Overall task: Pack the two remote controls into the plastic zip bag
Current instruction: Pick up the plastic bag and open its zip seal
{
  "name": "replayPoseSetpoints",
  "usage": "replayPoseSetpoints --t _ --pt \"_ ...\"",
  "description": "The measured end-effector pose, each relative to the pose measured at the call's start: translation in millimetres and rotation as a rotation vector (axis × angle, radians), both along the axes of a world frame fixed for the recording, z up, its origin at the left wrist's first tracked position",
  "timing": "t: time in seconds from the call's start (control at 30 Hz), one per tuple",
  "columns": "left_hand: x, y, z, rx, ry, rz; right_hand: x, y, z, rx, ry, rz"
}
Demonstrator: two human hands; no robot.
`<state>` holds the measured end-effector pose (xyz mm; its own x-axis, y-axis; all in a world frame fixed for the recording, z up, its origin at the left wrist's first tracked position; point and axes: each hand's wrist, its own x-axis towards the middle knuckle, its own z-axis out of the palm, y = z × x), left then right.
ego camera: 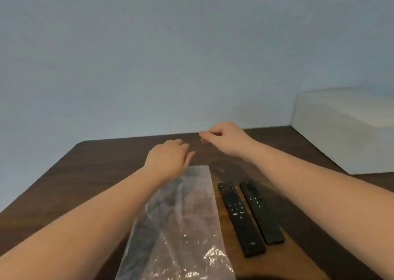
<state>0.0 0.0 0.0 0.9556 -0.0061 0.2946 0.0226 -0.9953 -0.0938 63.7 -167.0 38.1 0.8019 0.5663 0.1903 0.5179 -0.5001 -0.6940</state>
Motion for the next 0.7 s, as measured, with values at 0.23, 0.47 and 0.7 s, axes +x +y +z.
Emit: replayPoseSetpoints --t 0.23,0.47,0.7 --pt "-71 -24 -41 -0.039 0.041 0.023 -66 -27 -56 -0.035 -0.039 0.019" --pt "-154 -36 -40 -0.242 0.163 -0.155 -133 -41 -57 -0.059 -0.027 0.061" --pt "-182 -44 -63 -0.293 0.379 -0.196 -158 -34 -61 -0.162 -0.039 0.126"
